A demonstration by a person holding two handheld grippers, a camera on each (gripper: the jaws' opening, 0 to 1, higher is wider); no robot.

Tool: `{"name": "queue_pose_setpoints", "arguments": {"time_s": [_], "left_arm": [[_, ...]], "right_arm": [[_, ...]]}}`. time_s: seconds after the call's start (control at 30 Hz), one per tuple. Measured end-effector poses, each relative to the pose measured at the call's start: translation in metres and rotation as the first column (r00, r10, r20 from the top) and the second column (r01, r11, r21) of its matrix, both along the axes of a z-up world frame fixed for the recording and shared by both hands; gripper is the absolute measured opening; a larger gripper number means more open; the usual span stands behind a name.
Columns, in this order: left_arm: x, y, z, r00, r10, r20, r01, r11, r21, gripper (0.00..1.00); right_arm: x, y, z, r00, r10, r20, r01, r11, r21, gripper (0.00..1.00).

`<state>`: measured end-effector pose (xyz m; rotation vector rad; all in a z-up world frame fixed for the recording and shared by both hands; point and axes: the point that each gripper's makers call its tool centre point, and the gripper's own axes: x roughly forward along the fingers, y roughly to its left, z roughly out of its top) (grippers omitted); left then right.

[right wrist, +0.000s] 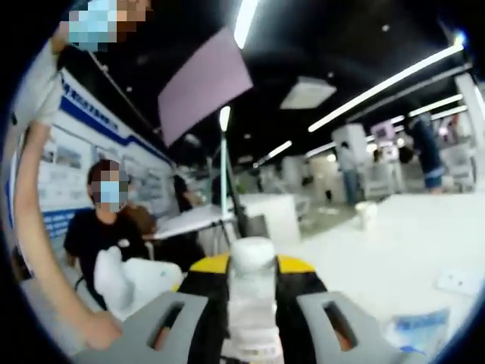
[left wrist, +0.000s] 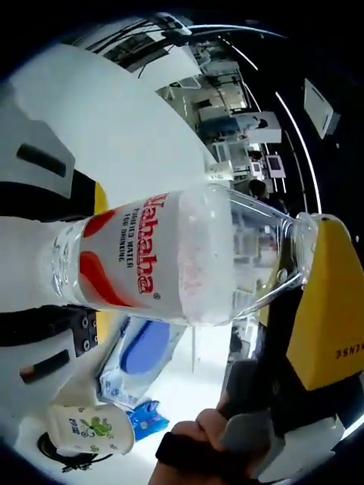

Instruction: Arrange the tabletop items into an orderly group along one side of the table until the central work area is clear of visible clutter.

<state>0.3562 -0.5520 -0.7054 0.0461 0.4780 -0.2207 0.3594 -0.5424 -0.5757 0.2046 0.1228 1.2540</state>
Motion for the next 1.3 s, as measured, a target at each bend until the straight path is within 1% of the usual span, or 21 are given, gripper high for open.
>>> {"name": "queue_pose_setpoints", "arguments": {"time_s": [0.1,0.27,0.53,0.7,0.97,1.13,1.3], "left_arm": [[-0.002,0.0,0.0,1.0,0.007,0.011,-0.007,1.0,0.002,0.39],[0.0,0.002,-0.008,1.0,0.02,0.001,-0.02,1.0,0.002,0.39],[0.001,0.006,-0.008,0.999,0.034,0.027,-0.034,0.999,0.009,0.39],[0.0,0.006,-0.009,0.998,0.043,0.041,-0.043,0.999,-0.003,0.39],[0.0,0.005,-0.01,0.998,0.03,0.058,-0.031,0.999,0.008,0.39],[-0.001,0.004,-0.009,0.997,0.034,0.069,-0.035,0.999,0.008,0.4],[-0.001,0.004,-0.01,0.997,0.031,0.068,-0.032,0.999,0.006,0.4]], "right_arm": [[-0.002,0.0,-0.001,1.0,0.014,-0.001,-0.014,1.0,0.004,0.18],[-0.005,0.002,-0.007,0.999,0.032,-0.001,-0.032,0.999,-0.01,0.18],[-0.009,0.004,-0.007,0.998,0.056,0.008,-0.056,0.998,-0.001,0.18],[-0.022,0.007,-0.008,0.997,0.076,0.017,-0.076,0.997,-0.003,0.18],[-0.024,0.003,-0.01,0.997,0.072,0.015,-0.072,0.997,0.012,0.18],[-0.025,0.003,-0.008,0.997,0.075,0.016,-0.075,0.997,0.009,0.18],[-0.026,0.003,-0.008,0.997,0.074,0.016,-0.074,0.997,0.001,0.18]]}}
